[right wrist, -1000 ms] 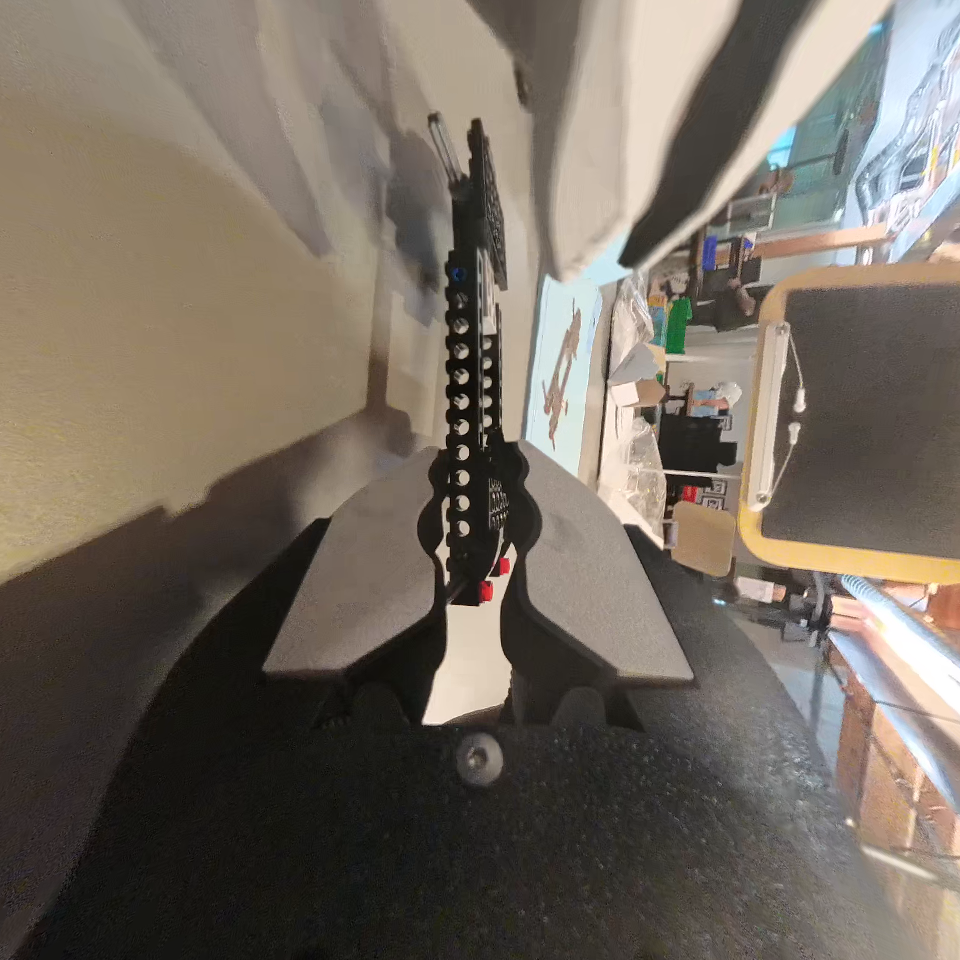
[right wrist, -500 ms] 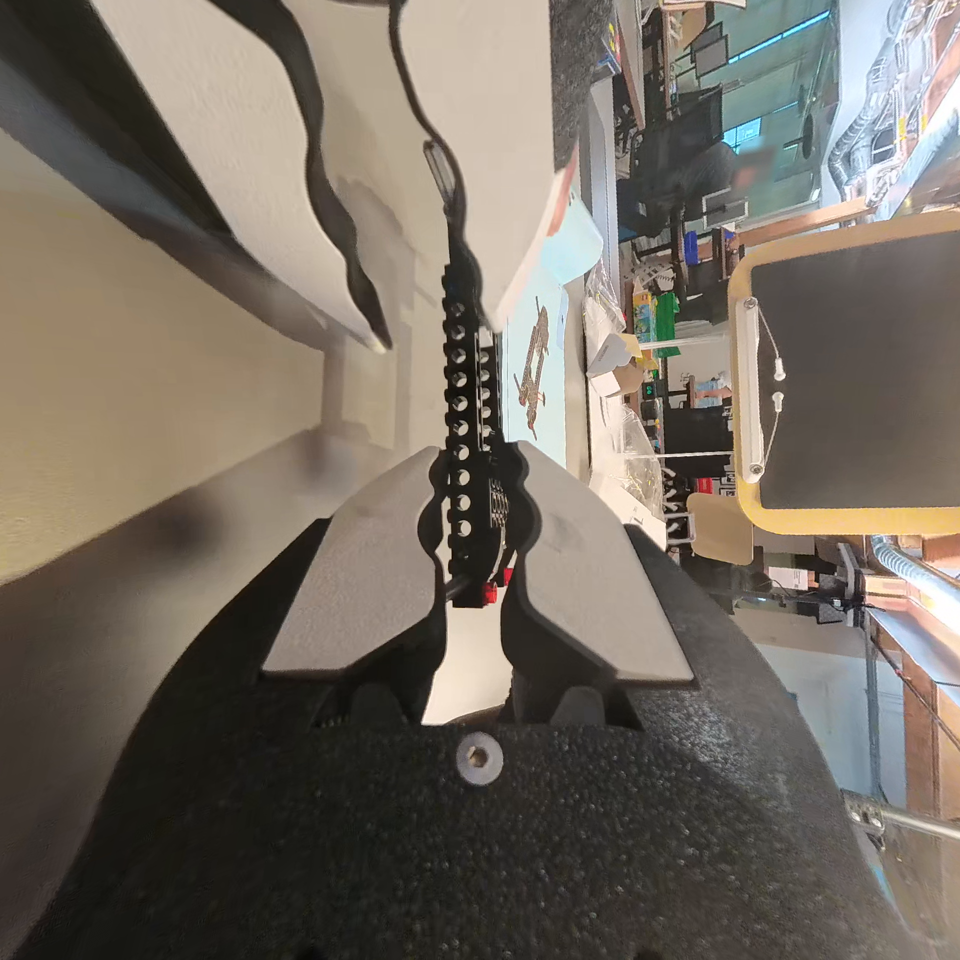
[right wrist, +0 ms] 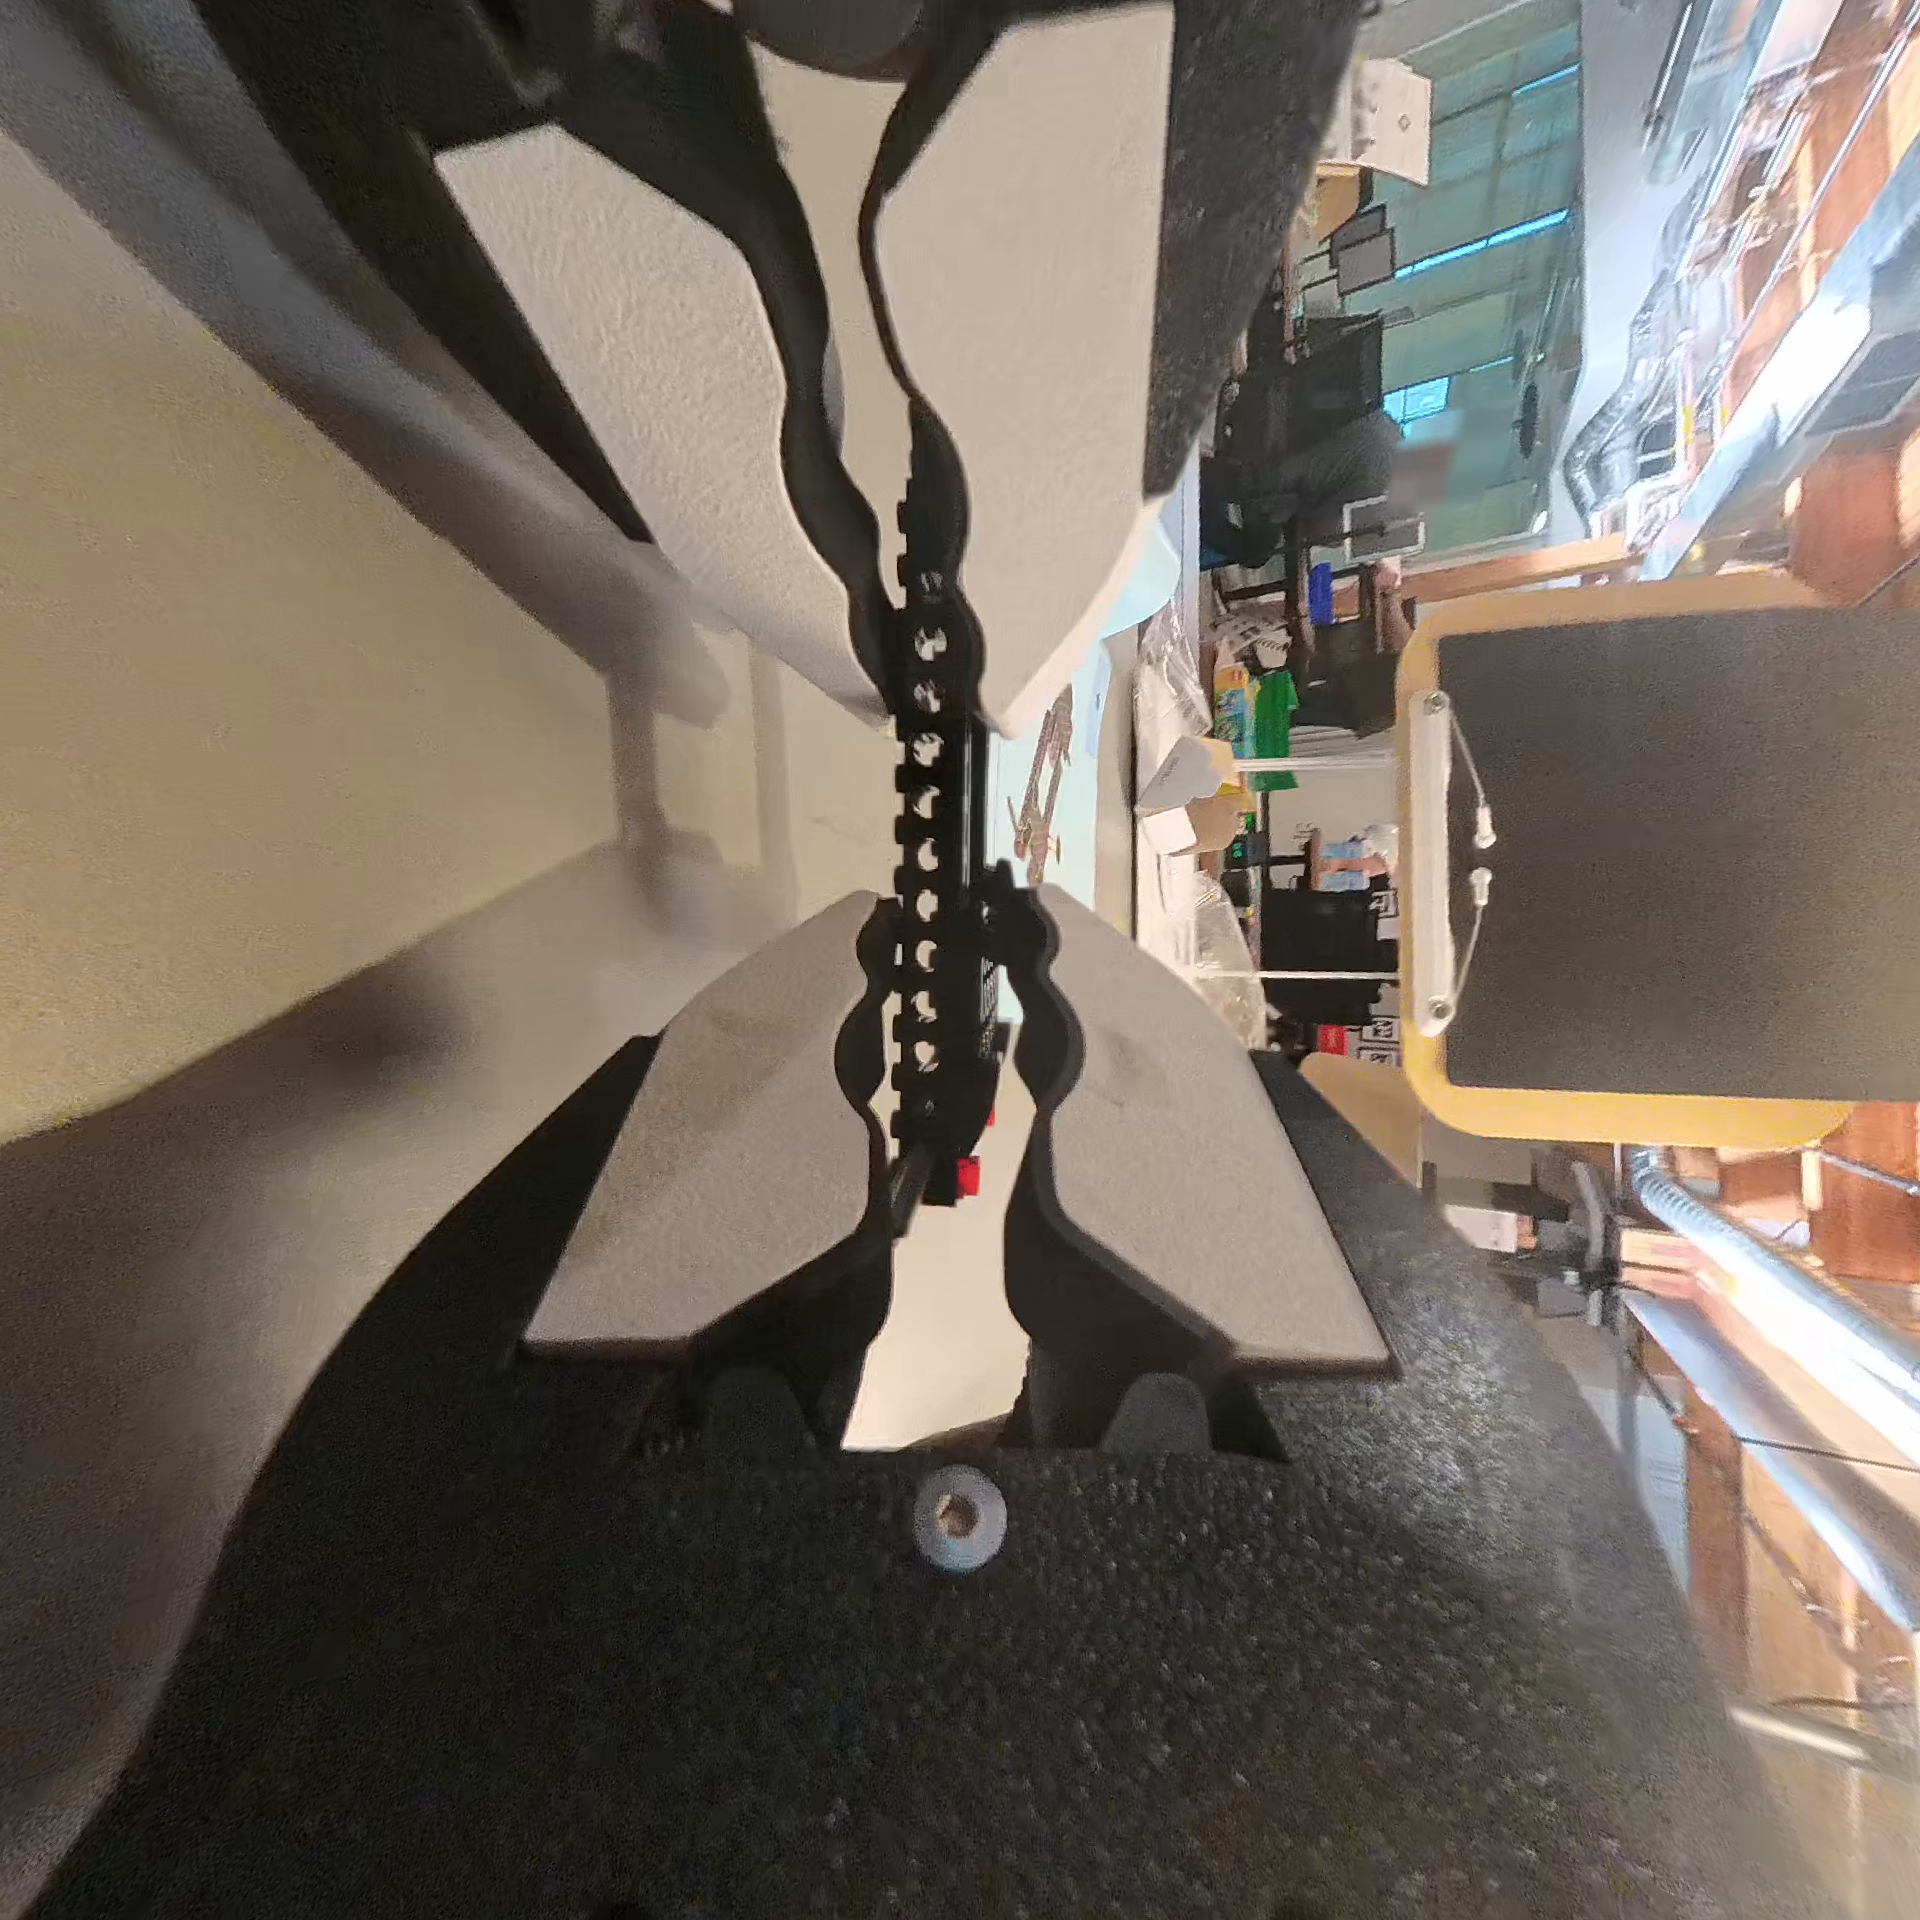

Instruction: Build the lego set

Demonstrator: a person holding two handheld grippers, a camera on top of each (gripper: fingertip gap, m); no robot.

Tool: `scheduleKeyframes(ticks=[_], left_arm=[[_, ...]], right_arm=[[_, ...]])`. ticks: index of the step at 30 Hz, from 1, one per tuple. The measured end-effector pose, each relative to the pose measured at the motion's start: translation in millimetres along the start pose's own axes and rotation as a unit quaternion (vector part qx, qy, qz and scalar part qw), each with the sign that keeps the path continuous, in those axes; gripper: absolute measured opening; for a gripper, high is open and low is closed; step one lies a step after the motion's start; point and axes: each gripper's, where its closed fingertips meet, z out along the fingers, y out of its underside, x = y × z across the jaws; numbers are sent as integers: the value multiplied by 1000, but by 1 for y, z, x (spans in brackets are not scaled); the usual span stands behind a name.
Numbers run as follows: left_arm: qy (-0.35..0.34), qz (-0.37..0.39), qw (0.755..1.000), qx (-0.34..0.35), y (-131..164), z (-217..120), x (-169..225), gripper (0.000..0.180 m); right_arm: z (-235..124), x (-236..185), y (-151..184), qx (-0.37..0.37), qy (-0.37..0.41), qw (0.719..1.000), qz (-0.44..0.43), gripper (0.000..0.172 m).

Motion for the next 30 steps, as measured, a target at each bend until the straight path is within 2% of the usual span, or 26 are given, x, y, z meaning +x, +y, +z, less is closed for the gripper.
scheduleKeyframes(ticks=[3, 8, 10, 15, 30], left_arm=[[-1, 17, 1000, 0, -3, -1, 0, 11], [24, 12, 1000, 16, -5, -2, 6, 11], [22, 18, 999, 15, -5, -3, 7, 11], [0, 27, 999, 19, -5, -4, 2, 11], [-34, 36, 999, 2, -4, -1, -3, 10]], right_arm=[[-2, -2, 0, 2, -2, 1000, -23, 21], [-1, -9, 4, -5, 0, 993, -117, 23], [-1, -10, 4, -4, -5, 992, -125, 23], [-4, -9, 0, 15, -37, 996, -74, 22], [-2, -9, 4, 8, -66, 998, 11, 20]])
